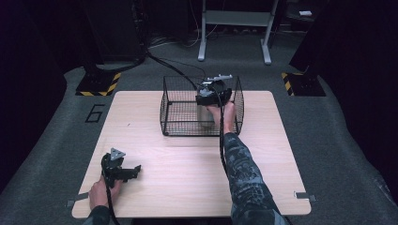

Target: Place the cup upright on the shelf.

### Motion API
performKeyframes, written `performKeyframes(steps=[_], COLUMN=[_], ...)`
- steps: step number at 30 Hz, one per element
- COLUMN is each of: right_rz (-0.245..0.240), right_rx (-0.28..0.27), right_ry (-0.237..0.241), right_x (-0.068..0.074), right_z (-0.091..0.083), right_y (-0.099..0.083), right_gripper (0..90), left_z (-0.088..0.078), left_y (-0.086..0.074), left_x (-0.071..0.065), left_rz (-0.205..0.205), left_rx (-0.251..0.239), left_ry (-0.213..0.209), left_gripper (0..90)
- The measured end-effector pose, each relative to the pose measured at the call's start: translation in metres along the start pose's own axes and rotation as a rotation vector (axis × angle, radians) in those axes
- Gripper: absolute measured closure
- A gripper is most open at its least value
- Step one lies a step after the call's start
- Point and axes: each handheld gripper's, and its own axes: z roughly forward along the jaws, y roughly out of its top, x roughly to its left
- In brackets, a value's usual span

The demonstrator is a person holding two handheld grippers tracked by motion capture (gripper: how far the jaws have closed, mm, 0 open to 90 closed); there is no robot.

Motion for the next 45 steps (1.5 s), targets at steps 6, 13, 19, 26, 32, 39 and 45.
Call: performKeyframes(steps=[6, 13, 19, 26, 32, 39, 45], right_rz=[0.013, 0.021, -0.003, -0.014, -0.038, -0.037, -0.028], right_rx=[0.022, 0.045, 0.048, 0.025, 0.016, 0.026, 0.044], right_ry=[0.0, -0.003, -0.015, 0.003, 0.021, 0.013, 0.007], right_x=[0.001, 0.004, 0.006, 0.001, 0.0, 0.002, 0.004], right_z=[0.006, 0.013, 0.014, 0.009, 0.006, 0.006, 0.005], right_y=[-0.005, -0.012, -0.015, -0.028, -0.032, -0.031, -0.029], right_gripper=[3.6, 3.5, 3.5, 3.4, 3.4, 3.3, 3.2], left_z=[0.001, 0.001, 0.001, 0.0, 0.001, 0.001, 0.001], left_y=[0.0, -0.001, 0.0, 0.0, -0.001, 0.0, 0.0], left_x=[-0.001, -0.001, -0.001, 0.0, -0.001, -0.001, 0.0], left_rz=[-0.008, -0.012, -0.007, 0.005, -0.011, -0.008, 0.002], left_rx=[-0.013, -0.019, -0.011, 0.0, -0.02, -0.01, -0.008], left_ry=[0.008, 0.01, 0.007, 0.004, 0.011, 0.006, 0.008], left_gripper=[0.2, 0.1, 0.2, 0.2, 0.2, 0.1, 0.1])
